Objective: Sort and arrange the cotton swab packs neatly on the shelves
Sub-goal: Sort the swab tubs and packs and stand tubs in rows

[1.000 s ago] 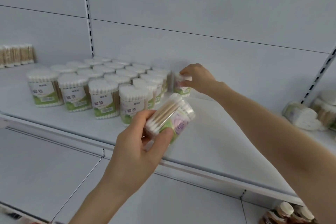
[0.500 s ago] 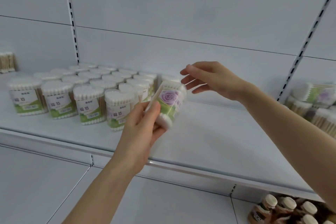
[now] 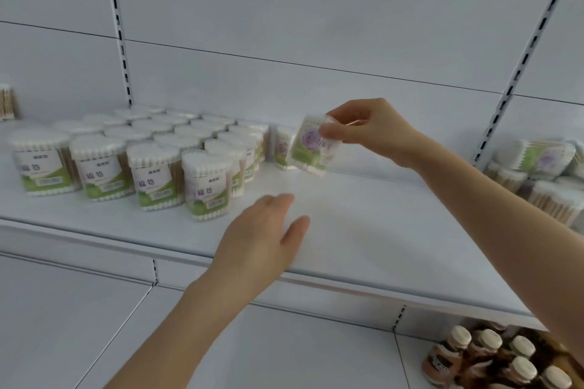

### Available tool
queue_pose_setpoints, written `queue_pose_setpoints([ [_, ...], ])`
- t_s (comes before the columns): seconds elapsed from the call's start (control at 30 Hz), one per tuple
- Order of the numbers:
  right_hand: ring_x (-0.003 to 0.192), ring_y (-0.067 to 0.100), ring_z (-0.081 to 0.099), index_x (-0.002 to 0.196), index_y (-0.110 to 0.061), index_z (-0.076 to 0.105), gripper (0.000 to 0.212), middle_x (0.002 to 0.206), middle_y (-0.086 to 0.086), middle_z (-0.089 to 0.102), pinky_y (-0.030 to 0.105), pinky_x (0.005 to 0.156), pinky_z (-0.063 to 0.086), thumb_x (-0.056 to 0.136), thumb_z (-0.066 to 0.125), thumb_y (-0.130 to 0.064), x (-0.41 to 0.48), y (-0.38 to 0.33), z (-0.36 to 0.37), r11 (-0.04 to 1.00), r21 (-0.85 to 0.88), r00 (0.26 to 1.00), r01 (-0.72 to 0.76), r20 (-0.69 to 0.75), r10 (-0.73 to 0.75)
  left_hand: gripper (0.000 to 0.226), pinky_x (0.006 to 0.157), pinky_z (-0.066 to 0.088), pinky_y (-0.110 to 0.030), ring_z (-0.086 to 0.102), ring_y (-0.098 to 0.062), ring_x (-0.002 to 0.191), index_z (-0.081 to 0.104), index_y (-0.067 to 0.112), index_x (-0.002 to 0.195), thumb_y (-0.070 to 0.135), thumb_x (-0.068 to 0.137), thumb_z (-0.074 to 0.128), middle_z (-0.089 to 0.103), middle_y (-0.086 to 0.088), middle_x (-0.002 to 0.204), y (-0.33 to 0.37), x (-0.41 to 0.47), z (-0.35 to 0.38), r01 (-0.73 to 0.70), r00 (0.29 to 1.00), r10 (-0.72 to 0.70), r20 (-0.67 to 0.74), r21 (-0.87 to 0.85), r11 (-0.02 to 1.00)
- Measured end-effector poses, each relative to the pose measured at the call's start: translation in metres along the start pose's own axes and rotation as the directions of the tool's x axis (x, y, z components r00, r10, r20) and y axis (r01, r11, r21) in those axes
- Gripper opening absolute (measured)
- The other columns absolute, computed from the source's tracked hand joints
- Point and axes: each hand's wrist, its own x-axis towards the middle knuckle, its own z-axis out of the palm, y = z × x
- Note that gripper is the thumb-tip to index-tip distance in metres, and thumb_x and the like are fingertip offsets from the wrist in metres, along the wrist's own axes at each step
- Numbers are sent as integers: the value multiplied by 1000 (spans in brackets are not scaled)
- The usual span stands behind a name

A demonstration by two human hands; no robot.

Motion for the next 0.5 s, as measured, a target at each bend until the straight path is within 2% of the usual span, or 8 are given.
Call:
queue_pose_setpoints([
  [0.03, 89, 15, 64, 97, -12, 69, 25, 98, 6, 70, 33, 87, 51, 77, 74, -25, 7, 3, 6, 998, -64, 999, 6, -31, -8, 49, 93, 38, -27, 50, -17, 115, 55, 19, 124, 52, 93, 37, 56, 2, 123, -3, -2, 2, -45, 998, 39, 50, 120, 992],
  [0.1, 94, 15, 62, 102, -14, 67, 31, 102, 2, 67, 27, 85, 48, 77, 73, -30, 19, 5, 22, 984, -180, 997, 17, -65, -29, 61, 86, 39, -25, 51, -15, 105, 62, 18, 108, 62, 86, 25, 59, 5, 110, -6, -3, 4, -85, 993, 65, 95, 219, 972],
  [0.2, 98, 15, 56, 108, -15, 65, 35, 106, 3, 64, 21, 80, 40, 78, 72, -32, 32, 8, 48, 965, -256, 997, 47, -45, -60, 60, 85, 37, -23, 48, -13, 104, 61, 21, 108, 61, 87, 22, 58, 8, 109, -8, -3, 7, -99, 994, 86, 70, 224, 970],
  [0.33, 104, 23, 53, 115, -11, 61, 39, 113, 9, 57, 24, 77, 37, 82, 67, -32, 44, 14, 75, 923, -379, 997, 72, 12, -73, 84, 82, 38, -24, 49, -13, 100, 61, 23, 105, 64, 66, -1, 59, 8, 107, -9, -3, 8, -124, 992, 118, 41, 211, 970],
  [0.4, 104, 25, 52, 118, -11, 58, 40, 115, 11, 54, 24, 75, 34, 84, 65, -31, 47, 19, 81, 900, -433, 998, 57, 27, -50, 85, 80, 39, -25, 50, -13, 99, 61, 22, 104, 63, 65, -2, 59, 7, 105, -9, -2, 9, -141, 990, 138, 27, 215, 967],
  [0.5, 96, 25, 50, 119, -12, 57, 40, 114, 14, 53, 24, 73, 33, 85, 64, -31, 49, 25, 84, 911, -411, 1000, 17, 8, -14, 78, 74, 40, -28, 54, -18, 92, 65, 17, 96, 61, 71, 5, 62, 3, 96, -9, -1, 10, -161, 987, 164, 0, 185, 969],
])
